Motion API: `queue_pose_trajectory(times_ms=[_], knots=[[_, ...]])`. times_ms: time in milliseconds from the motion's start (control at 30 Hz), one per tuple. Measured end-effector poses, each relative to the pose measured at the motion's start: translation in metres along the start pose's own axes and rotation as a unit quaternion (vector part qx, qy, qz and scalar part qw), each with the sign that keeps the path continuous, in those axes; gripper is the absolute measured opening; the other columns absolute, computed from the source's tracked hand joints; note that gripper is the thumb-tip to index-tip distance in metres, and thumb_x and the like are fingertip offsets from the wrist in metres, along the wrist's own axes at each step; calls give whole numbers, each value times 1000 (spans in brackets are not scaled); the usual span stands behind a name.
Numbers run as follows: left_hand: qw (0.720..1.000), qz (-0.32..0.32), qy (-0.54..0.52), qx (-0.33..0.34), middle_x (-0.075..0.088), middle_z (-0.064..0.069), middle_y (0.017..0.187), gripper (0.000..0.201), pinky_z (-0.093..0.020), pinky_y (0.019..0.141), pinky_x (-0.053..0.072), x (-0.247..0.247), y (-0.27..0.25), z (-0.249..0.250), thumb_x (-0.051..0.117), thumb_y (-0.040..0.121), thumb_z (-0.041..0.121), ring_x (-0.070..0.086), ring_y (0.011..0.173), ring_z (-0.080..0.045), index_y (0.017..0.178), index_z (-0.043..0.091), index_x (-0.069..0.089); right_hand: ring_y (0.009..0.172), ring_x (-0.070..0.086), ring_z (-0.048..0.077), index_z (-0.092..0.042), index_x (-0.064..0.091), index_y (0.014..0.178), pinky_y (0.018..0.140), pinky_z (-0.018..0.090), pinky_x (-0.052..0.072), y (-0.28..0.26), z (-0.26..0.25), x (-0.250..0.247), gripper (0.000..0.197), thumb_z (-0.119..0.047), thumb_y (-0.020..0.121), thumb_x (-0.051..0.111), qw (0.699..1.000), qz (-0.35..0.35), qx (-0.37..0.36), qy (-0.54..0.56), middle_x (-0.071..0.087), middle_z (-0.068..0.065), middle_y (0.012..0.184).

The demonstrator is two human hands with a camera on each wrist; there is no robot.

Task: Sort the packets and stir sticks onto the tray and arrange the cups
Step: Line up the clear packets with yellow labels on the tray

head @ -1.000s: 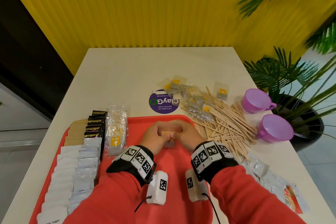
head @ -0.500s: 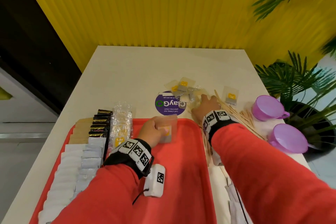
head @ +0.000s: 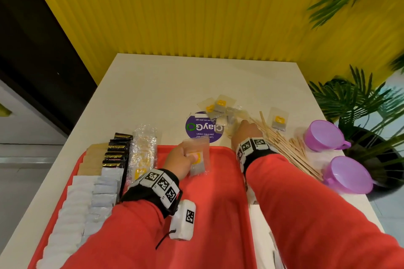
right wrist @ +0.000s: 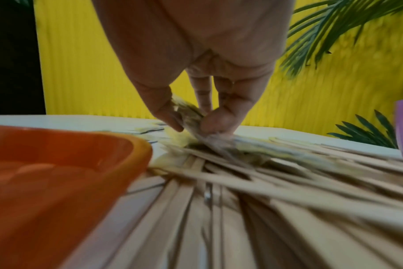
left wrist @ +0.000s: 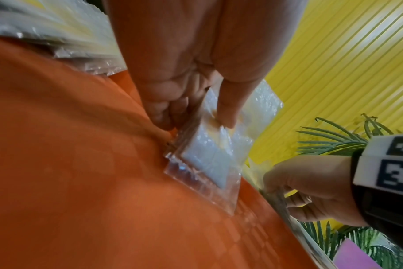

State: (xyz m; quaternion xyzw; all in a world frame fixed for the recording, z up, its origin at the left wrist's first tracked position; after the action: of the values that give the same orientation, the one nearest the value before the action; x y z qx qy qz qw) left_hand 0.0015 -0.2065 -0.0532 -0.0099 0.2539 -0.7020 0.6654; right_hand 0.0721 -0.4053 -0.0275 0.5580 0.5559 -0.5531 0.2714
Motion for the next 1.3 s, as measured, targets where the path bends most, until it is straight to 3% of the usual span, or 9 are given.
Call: queue_pose_trajectory(times_ms=[200, 367, 600, 667, 767, 833, 1033, 1200, 1300], knots=[[1000, 2, -17, -9, 60, -2, 110, 30, -23, 86, 38, -3, -2, 3, 54, 88, 1, 55, 102, -15, 116, 11, 56, 107, 57, 31, -1, 56, 109, 83, 34, 44, -13, 7, -21, 26, -18, 94, 43, 994, 40, -3, 98, 60, 17, 115], [994, 2, -95, -62, 67, -11, 104, 16, -53, 94, 48, -6, -6, -5, 64, 84, 15, 64, 102, -32, 97, 23, 59, 96, 59, 32, -2, 56, 99, 70, 30, 39, -28, 23, -42, 19, -14, 89, 47, 980, 94, 33, 174, 62, 15, 99], [984, 29, -153, -88, 67, -12, 92, 35, -48, 89, 49, -17, -19, -11, 63, 57, 31, 64, 95, -35, 87, 14, 63, 84, 54, 24, -10, 58, 106, 67, 21, 38, -74, 28, -57, 25, -7, 83, 48, 923, 157, -15, 351, 56, 8, 93], [982, 30, -157, -105, 64, -14, 86, 35, -41, 76, 48, -19, -27, -12, 60, 61, 30, 64, 87, -33, 88, 8, 61, 88, 56, 22, -3, 56, 121, 73, 21, 41, -90, 21, -45, 38, -8, 84, 49, 910, 139, -37, 388, 57, 7, 100], [969, 12, -213, -123, 57, -17, 76, 10, -32, 62, 42, -15, -45, -5, 49, 84, 10, 59, 66, -28, 81, 5, 57, 72, 49, 12, -5, 57, 122, 58, 12, 39, -115, 7, -27, 39, -6, 84, 51, 901, 117, -66, 413, 55, 4, 92], [957, -20, -252, -145, 54, -15, 73, 16, -31, 59, 42, -6, -52, -6, 40, 91, 3, 57, 58, -25, 83, 6, 53, 71, 53, 15, -10, 59, 123, 64, 21, 47, -132, -6, -16, 40, -6, 83, 54, 891, 100, -83, 435, 63, 8, 94], [937, -103, -300, -147, 56, -18, 86, 18, -39, 69, 47, -9, -74, 3, 35, 96, 13, 57, 78, -29, 97, 6, 52, 50, 50, 3, -27, 61, 78, 51, 22, 39, -169, -45, 6, 5, -24, 73, 61, 872, 17, -107, 477, 56, -6, 61], [936, -164, -292, -112, 61, -18, 84, 22, -29, 53, 55, -19, -91, 11, 35, 93, 8, 61, 72, -30, 97, 4, 57, 51, 55, 8, -13, 63, 94, 49, 24, 45, -182, -63, 16, 18, -2, 83, 55, 834, -69, -75, 542, 60, 2, 68], [939, -195, -273, -75, 63, -14, 86, 20, -30, 59, 55, -26, -97, 13, 39, 92, 1, 62, 70, -25, 96, 8, 57, 41, 49, 11, -12, 59, 89, 38, 19, 39, -189, -67, 24, 13, -2, 87, 53, 775, -118, -22, 620, 56, 4, 61]])
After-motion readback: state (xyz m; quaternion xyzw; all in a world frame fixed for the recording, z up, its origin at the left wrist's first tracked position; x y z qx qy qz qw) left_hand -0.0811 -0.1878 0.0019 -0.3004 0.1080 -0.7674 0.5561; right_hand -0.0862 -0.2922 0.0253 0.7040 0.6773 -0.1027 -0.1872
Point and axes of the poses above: each hand's wrist, its own y-axis towards the middle knuckle, its own x-axis out of the palm, z = x × y, the point moved 8 cm from there along y, towards the middle knuckle
